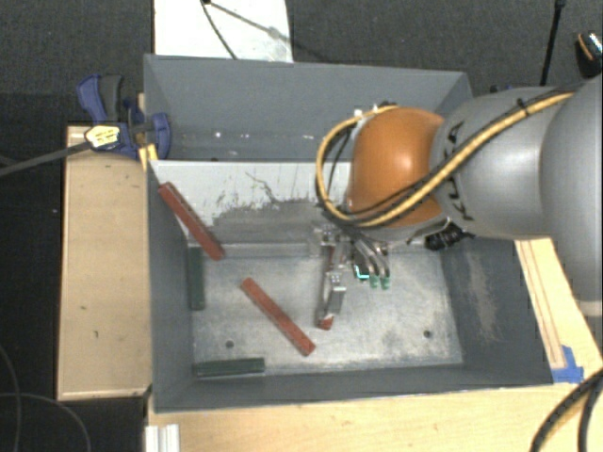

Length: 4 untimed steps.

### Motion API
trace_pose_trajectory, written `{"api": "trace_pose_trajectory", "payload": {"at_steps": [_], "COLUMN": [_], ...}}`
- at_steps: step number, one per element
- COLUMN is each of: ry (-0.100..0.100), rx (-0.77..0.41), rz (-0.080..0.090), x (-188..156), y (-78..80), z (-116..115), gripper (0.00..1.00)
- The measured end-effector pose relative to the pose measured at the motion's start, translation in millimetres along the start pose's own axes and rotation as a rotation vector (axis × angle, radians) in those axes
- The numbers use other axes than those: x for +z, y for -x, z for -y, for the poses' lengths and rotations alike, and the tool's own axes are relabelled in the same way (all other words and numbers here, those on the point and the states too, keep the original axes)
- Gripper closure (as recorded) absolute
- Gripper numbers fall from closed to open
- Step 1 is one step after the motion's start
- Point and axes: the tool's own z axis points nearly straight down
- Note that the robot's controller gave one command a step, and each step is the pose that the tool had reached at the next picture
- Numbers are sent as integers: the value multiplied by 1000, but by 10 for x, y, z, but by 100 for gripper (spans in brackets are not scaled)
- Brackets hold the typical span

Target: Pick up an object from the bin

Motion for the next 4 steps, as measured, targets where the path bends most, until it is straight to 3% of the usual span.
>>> {"api": "trace_pose_trajectory", "payload": {"at_steps": [1, 2, 3, 4], "ry": [0, -2, -1, -1], "rx": [-83, -513, -738, -730], "rz": [14, 4, 12, 10], "x": [-526, 594, 573, 575], "y": [0, -315, -16, -21], "z": [-49, 559, 126, 144], "gripper": [0, 0, 0, 100]}}
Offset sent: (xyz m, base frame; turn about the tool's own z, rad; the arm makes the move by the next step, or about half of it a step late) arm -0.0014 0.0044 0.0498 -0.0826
